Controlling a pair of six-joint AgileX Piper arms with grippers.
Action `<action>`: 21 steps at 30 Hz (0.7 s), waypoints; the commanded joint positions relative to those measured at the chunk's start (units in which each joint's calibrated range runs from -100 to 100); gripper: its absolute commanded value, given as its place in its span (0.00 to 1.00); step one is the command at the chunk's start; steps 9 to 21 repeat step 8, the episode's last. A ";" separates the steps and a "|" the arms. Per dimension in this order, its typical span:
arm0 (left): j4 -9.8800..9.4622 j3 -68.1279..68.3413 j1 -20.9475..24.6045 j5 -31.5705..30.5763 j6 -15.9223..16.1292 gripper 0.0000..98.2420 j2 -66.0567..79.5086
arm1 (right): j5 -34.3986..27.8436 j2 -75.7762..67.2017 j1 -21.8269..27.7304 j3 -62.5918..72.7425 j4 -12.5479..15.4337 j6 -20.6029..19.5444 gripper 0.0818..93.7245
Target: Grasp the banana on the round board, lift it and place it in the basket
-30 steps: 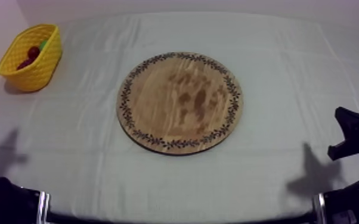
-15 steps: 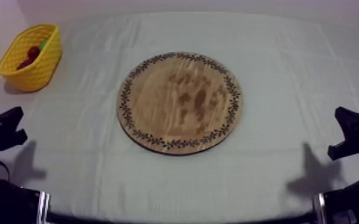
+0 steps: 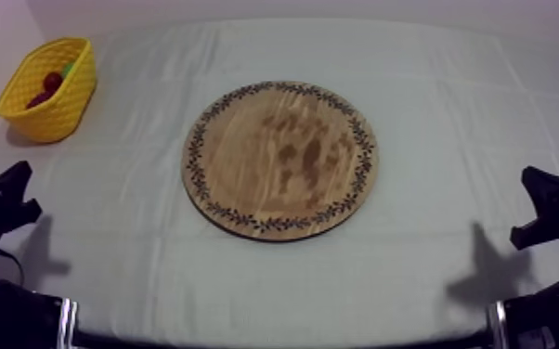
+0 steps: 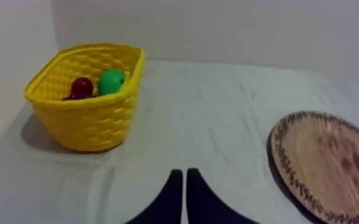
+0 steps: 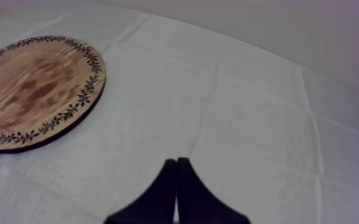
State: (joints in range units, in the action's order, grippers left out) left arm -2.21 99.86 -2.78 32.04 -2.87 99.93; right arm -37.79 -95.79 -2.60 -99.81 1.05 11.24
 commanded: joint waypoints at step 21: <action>-0.24 0.13 0.08 -0.42 -5.43 0.00 0.07 | -0.03 0.03 -0.01 0.03 0.00 0.01 0.00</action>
